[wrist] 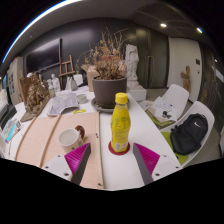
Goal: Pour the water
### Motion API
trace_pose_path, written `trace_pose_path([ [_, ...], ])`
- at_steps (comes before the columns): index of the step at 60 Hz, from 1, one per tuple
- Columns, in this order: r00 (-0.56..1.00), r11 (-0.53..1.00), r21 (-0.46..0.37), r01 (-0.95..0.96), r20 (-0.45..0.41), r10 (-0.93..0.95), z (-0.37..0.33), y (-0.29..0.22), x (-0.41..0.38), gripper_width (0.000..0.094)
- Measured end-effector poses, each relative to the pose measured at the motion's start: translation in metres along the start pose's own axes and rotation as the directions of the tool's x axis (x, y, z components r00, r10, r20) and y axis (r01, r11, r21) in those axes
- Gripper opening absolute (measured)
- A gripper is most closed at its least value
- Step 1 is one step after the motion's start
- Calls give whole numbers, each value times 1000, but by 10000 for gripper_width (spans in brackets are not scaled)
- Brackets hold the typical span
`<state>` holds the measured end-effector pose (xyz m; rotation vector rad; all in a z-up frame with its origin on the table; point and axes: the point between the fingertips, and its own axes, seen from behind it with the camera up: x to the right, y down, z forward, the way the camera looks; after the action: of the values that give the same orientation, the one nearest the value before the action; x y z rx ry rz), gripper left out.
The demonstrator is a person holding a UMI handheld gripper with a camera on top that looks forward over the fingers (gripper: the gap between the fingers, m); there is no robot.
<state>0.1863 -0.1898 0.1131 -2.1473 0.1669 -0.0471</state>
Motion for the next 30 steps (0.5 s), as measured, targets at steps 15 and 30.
trace_pose_path([
  [15, 996, 998, -60, -1, -91, -4, -148, 28, -48, 862],
  [30, 994, 999, -48, -15, -111, 9, -225, 41, -81, 861],
])
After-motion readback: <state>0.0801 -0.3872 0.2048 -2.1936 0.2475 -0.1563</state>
